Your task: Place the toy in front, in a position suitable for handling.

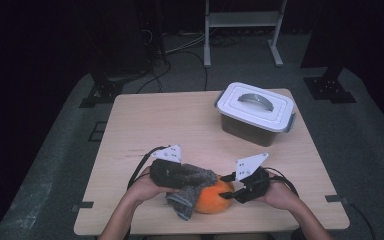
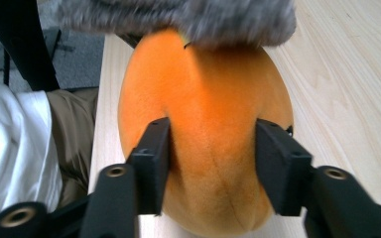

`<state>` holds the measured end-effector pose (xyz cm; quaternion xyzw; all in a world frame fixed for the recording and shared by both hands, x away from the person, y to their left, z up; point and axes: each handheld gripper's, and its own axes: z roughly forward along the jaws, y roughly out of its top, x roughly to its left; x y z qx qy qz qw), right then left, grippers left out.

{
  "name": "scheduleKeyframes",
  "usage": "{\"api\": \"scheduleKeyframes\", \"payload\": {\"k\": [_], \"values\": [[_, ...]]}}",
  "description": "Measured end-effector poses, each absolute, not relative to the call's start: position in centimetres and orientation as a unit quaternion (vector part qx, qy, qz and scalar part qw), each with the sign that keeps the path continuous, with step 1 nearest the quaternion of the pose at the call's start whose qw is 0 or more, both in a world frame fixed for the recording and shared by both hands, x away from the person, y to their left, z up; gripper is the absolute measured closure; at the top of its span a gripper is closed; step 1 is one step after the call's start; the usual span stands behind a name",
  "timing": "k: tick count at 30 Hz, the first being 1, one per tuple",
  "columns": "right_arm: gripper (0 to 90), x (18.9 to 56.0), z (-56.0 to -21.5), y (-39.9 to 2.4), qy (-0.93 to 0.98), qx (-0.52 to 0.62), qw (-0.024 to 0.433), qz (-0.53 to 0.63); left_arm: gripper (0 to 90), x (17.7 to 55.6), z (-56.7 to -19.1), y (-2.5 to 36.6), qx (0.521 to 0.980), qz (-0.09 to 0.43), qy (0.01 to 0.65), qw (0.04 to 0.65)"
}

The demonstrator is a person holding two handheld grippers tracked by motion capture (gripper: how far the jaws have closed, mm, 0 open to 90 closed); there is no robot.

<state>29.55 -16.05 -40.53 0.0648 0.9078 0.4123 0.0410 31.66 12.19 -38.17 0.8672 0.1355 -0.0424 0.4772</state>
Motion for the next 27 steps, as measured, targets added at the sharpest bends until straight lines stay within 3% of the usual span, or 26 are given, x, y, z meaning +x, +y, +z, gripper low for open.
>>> {"api": "scheduleKeyframes", "payload": {"k": [16, 27], "values": [[55.2, 30.3, -41.7, -18.9, 0.905, 0.092, 0.034, 0.414, 74.0, 31.6, -38.4, 13.0, 0.858, -0.047, 0.143, 0.491], [29.5, 29.2, -40.4, -16.9, 0.908, 0.083, 0.043, 0.408, 74.0, 31.6, -38.4, 11.5, 0.861, -0.044, 0.136, 0.488]]}}
